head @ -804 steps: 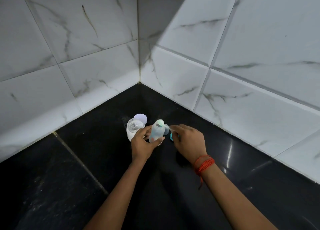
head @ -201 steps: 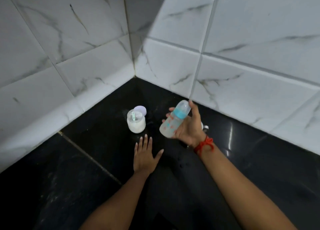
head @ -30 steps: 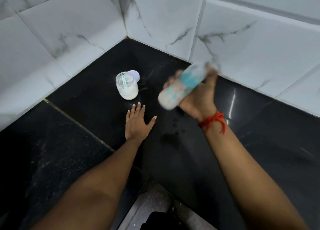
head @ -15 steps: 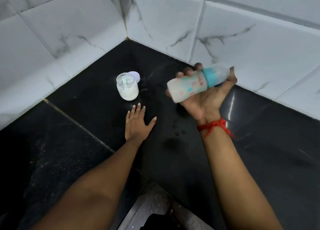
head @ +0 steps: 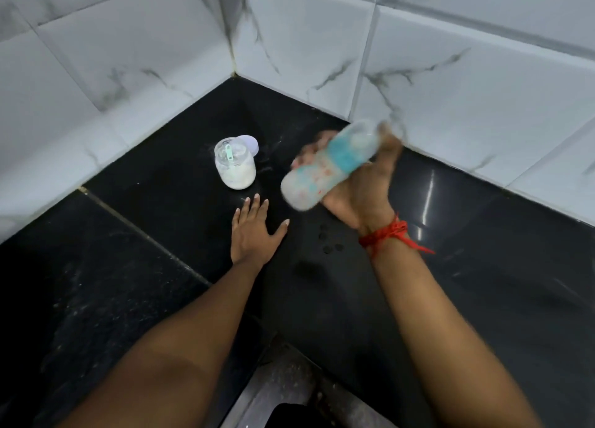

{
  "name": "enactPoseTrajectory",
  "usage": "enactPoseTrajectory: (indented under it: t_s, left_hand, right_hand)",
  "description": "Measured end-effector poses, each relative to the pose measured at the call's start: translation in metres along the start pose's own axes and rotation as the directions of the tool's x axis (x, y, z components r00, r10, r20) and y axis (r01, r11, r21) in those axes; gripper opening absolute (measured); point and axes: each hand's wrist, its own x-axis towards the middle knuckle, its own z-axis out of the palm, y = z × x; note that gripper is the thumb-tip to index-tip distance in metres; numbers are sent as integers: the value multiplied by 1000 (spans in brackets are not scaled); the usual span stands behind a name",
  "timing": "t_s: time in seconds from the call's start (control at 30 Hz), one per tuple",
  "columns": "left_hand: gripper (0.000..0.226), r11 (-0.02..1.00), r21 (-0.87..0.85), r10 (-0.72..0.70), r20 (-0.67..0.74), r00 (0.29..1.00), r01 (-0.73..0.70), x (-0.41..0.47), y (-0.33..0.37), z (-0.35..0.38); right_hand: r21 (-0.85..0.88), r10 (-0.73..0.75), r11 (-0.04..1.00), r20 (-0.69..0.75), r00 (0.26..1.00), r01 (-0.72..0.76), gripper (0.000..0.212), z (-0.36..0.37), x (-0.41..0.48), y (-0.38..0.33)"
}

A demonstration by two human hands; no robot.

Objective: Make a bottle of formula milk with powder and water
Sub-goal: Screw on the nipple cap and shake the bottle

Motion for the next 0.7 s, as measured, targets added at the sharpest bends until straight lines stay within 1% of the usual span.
enactPoseTrajectory:
  t_s: [0.03, 0.07, 0.1, 0.13, 0.17, 0.2, 0.23, 0.27, 0.3, 0.33, 0.37, 0.4, 0.43, 0.47, 0.5, 0.53, 0.57, 0.6, 0.63, 0.7]
  left_hand:
    - [81, 1000, 4, 11, 8, 1000, -11, 0, -2, 1]
    - [81, 1000, 9, 20, 10, 1000, -21, 0, -2, 2]
    - [81, 1000, 13, 24, 5, 1000, -24, 1, -1, 3]
    - [81, 1000, 12, 21, 5, 1000, -21, 1, 0, 3]
    - [81, 1000, 10, 13, 2, 1000, -13, 0, 1, 3]
    - [81, 1000, 16, 7, -4, 1000, -7, 0, -1, 3]
    - [81, 1000, 27, 13, -6, 1000, -13, -1, -2, 3]
    - [81, 999, 35, 21, -4, 1000, -21, -1, -1, 3]
    - [81, 999, 36, 26, -1, 1000, -26, 1, -1, 4]
    - [80, 999, 26, 26, 1, 1000, -26, 2, 0, 3]
    - [80, 1000, 16, 12, 2, 1000, -12, 1, 1, 3]
    - [79, 1000, 15, 4, -6, 1000, -4, 1, 0, 4]
    - [79, 999, 32, 8, -8, 1000, -8, 1, -2, 4]
    - [81, 998, 52, 18, -2, 1000, -18, 0, -3, 5]
    - [82, 998, 63, 24, 9, 1000, -25, 0, -4, 5]
    - [82, 998, 50, 25, 13, 1000, -25, 1, -3, 5]
    - [80, 999, 31, 16, 13, 1000, -17, 3, -1, 5]
    - [79, 1000, 14, -1, 11, 1000, 0, 2, -1, 5]
    - [79, 1000, 18, -6, 9, 1000, 5, 2, -2, 4]
    - [81, 998, 60, 17, 13, 1000, -17, 1, -4, 5]
  right_hand:
    - [294, 98, 948, 104, 990, -125, 71, -8, -2, -9]
    - [128, 100, 987, 25, 995, -102, 67, 7, -9, -14]
    - [147, -29, 989, 74, 997, 18, 67, -3, -16, -18]
    - [192, -56, 981, 226, 973, 12, 70, 2, -13, -30]
    - [212, -3, 977, 124, 992, -24, 73, 1, -11, -34]
    - [141, 12, 990, -27, 1000, -8, 77, 1, -9, -29]
    - [40, 99, 995, -88, 991, -96, 74, -5, -1, -27]
    - [-10, 177, 983, -155, 972, -181, 70, -9, 2, -27]
    - [15, 138, 990, -186, 973, -138, 68, -6, -6, -28]
    - [95, 83, 993, -214, 973, -64, 68, -1, -5, -24]
    - [189, 78, 981, -247, 966, -31, 71, 1, -8, -23]
    - [187, 93, 981, -230, 969, -50, 73, 11, -6, -23]
    - [97, 128, 989, -225, 966, -108, 75, 16, -3, -17]
    - [-28, 166, 984, -212, 963, -176, 77, 16, -5, -9]
    - [-65, 163, 982, -186, 969, -177, 77, 15, -8, -3]
    - [17, 127, 992, -166, 978, -126, 71, 17, -10, -2]
    - [154, 68, 987, -205, 976, -37, 59, 13, -10, -2]
    - [241, 64, 971, -235, 970, -6, 53, 13, -9, -5]
    - [270, 79, 963, -253, 964, -8, 58, 13, -7, -7]
    - [118, 129, 987, -178, 975, -109, 68, 10, -5, -4]
